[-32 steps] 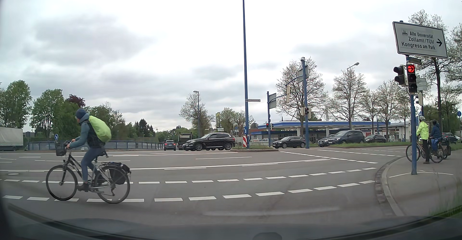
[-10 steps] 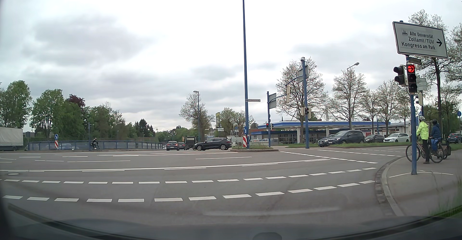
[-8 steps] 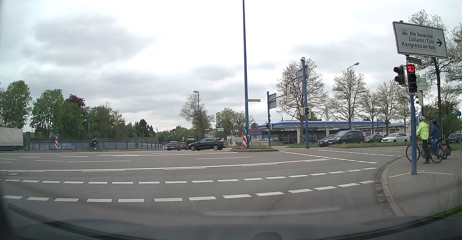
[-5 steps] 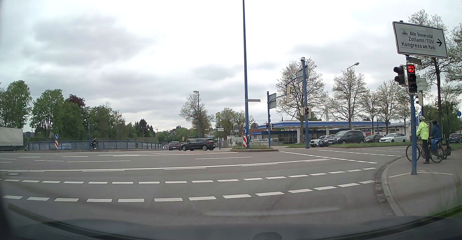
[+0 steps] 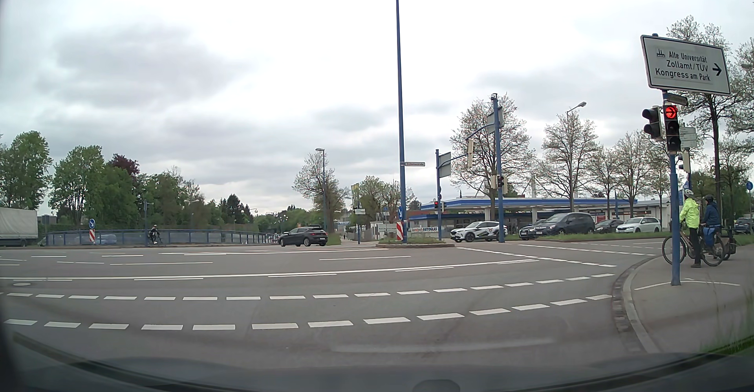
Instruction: Follow the waypoints while adhering to traffic rules and regulations
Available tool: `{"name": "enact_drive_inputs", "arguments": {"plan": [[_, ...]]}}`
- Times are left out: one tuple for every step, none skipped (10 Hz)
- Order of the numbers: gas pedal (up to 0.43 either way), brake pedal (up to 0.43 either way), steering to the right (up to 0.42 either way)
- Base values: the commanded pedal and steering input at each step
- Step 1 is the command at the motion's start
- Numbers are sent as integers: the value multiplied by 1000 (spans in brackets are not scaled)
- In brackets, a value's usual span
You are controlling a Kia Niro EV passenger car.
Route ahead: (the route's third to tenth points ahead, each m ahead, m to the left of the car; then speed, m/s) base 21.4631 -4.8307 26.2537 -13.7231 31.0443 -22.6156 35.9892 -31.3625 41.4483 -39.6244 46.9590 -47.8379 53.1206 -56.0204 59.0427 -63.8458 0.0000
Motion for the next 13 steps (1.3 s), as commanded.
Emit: {"name": "enact_drive_inputs", "arguments": {"plan": [[0, 244, 33], [0, 244, 33], [0, 244, 33], [0, 244, 33], [0, 244, 33], [0, 244, 33], [0, 244, 33], [0, 244, 33], [0, 244, 33], [0, 244, 33], [0, 244, 33], [0, 244, 33], [0, 244, 33]]}}
